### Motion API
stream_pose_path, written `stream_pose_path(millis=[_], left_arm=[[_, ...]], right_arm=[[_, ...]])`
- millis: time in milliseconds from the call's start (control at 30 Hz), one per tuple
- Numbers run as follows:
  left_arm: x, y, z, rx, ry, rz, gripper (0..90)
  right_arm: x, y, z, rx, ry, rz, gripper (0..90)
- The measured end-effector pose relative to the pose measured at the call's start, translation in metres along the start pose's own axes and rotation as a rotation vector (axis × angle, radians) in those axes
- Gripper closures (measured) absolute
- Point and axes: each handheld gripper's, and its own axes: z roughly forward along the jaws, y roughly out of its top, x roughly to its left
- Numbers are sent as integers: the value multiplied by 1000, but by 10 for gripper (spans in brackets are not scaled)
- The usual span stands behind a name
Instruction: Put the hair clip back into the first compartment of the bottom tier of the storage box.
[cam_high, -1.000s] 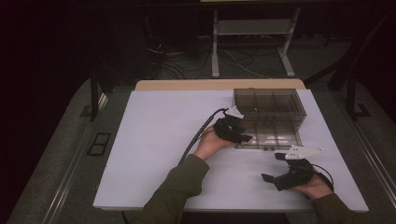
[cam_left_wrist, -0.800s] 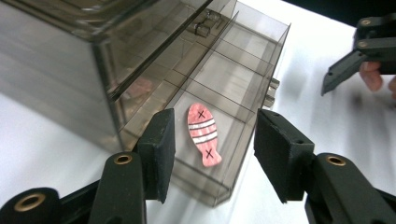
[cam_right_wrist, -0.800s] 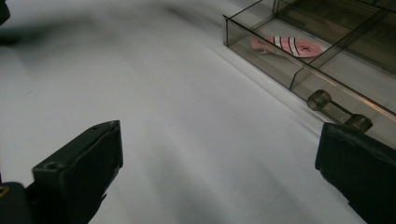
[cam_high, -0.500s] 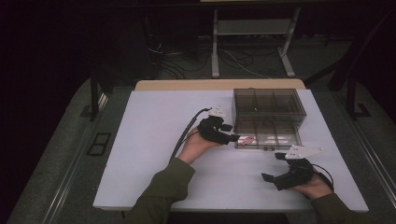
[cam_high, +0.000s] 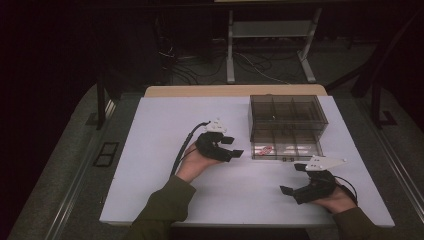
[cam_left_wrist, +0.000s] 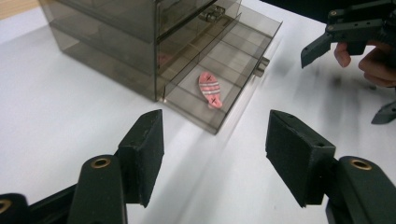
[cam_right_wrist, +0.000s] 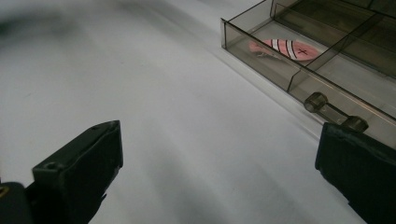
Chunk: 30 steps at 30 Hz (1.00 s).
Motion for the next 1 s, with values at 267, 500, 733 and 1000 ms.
stream_pose_path(millis=[267, 500, 733, 1000], left_arm=[[-1, -17, -21, -13, 37, -12, 255], [-2, -33, -42, -32, 69, -24, 155], [-4, -48, -61, -53, 109, -38, 116], [-5, -68, -78, -63, 165, -50, 25]], right_arm=[[1, 0, 0, 1, -1, -1, 3], [1, 0, 0, 0, 0, -1, 3], [1, 0, 0, 1, 0, -3, 3], [1, 0, 0, 1, -2, -3, 3]])
